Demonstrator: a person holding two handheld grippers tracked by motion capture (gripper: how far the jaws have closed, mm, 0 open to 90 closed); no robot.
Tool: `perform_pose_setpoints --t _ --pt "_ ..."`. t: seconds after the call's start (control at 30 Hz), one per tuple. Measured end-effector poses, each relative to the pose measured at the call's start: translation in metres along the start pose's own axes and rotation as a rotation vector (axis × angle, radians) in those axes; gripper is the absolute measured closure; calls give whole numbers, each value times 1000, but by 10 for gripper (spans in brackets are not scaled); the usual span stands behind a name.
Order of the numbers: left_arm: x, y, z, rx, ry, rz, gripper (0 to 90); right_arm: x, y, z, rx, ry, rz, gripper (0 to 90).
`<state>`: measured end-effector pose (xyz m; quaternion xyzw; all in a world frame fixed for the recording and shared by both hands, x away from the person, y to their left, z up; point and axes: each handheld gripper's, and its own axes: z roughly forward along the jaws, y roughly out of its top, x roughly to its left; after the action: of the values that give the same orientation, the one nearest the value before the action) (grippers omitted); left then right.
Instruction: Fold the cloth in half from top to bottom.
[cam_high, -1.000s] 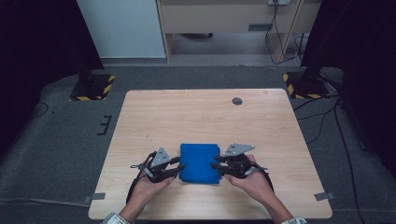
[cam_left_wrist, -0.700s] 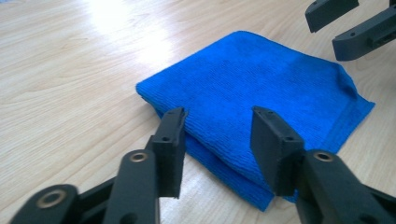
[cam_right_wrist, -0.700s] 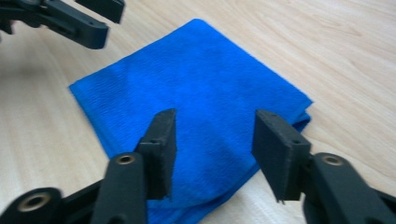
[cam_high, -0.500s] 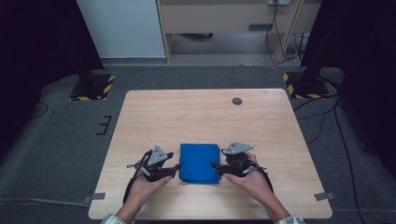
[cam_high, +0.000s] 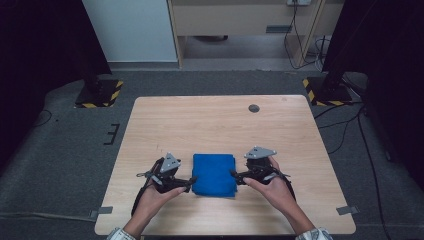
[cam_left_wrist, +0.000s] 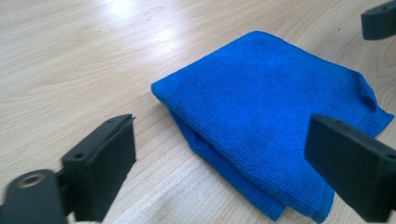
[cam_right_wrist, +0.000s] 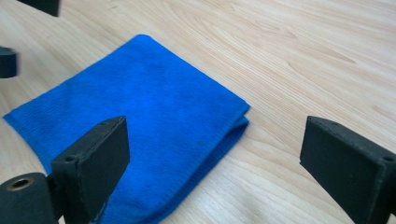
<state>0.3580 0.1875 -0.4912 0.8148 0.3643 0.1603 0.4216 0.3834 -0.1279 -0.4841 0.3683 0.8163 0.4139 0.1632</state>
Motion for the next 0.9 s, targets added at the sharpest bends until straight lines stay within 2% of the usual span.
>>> perform_pose_setpoints --t 0.1,0.27,0.63,0.77,0.9 --pt "4 -1 1 10 13 -17 61 -6 -1 -2 -1 -7 20 84" --pt "11 -4 0 28 22 -23 53 -16 -4 -8 -11 -20 44 81" --pt "35 -16 -12 35 85 -78 45 -42 -10 -20 -29 -75 90 81" --pt "45 -22 -18 34 114 -96 46 -52 -14 -28 -36 -107 100 82" --pt "57 -30 -26 31 141 -133 46 -68 -22 -38 -44 -151 133 82"
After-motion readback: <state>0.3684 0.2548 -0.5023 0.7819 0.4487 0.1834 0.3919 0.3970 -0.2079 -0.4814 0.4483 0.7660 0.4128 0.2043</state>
